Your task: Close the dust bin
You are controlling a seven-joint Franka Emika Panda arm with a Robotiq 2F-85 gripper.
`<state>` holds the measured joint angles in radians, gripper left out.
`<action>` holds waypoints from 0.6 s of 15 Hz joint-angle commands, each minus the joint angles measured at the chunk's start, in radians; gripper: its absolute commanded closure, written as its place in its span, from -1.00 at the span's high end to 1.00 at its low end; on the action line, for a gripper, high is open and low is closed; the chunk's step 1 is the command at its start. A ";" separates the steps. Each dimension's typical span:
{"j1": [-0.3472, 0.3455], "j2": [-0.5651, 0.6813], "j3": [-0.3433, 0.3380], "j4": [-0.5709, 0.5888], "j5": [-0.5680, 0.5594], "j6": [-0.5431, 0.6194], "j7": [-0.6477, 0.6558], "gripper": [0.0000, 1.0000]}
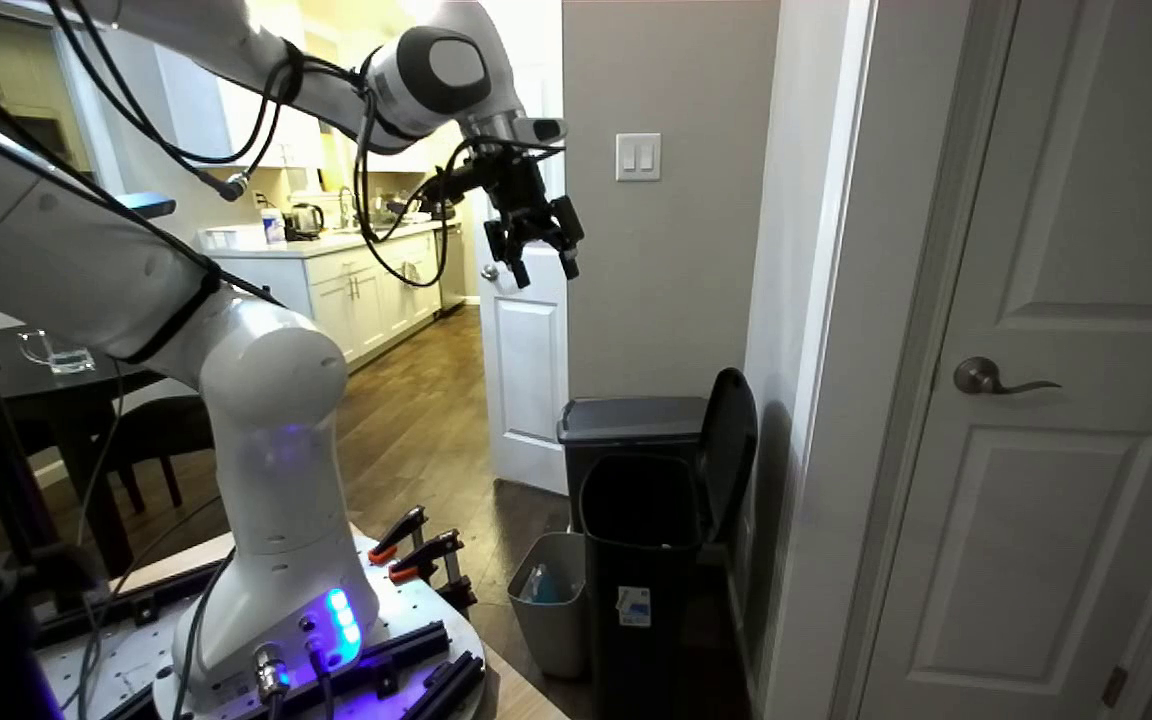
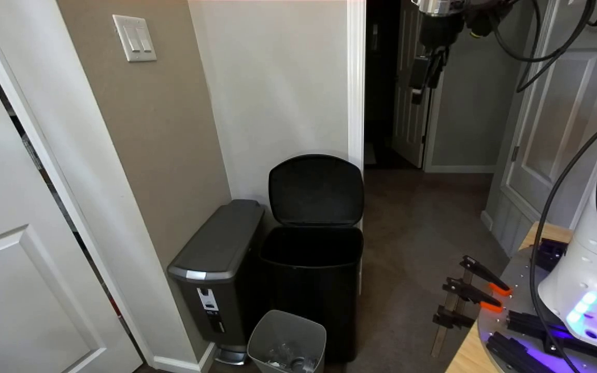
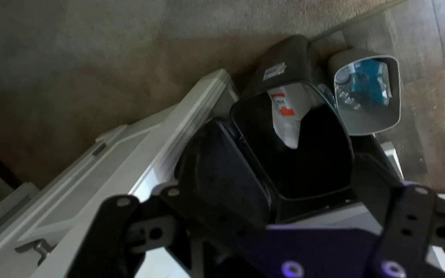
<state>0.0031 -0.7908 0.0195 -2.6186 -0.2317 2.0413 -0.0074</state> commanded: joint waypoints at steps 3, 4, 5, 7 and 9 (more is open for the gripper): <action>-0.017 0.030 0.035 -0.084 -0.010 0.267 0.060 1.00; -0.024 0.037 0.042 -0.092 -0.014 0.286 0.064 1.00; -0.011 0.015 0.029 -0.073 0.006 0.231 0.030 1.00; -0.014 0.024 0.036 -0.085 0.005 0.253 0.032 1.00; -0.017 0.027 0.037 -0.085 0.004 0.255 0.033 1.00</action>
<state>-0.0083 -0.7641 0.0507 -2.7053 -0.2339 2.2973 0.0301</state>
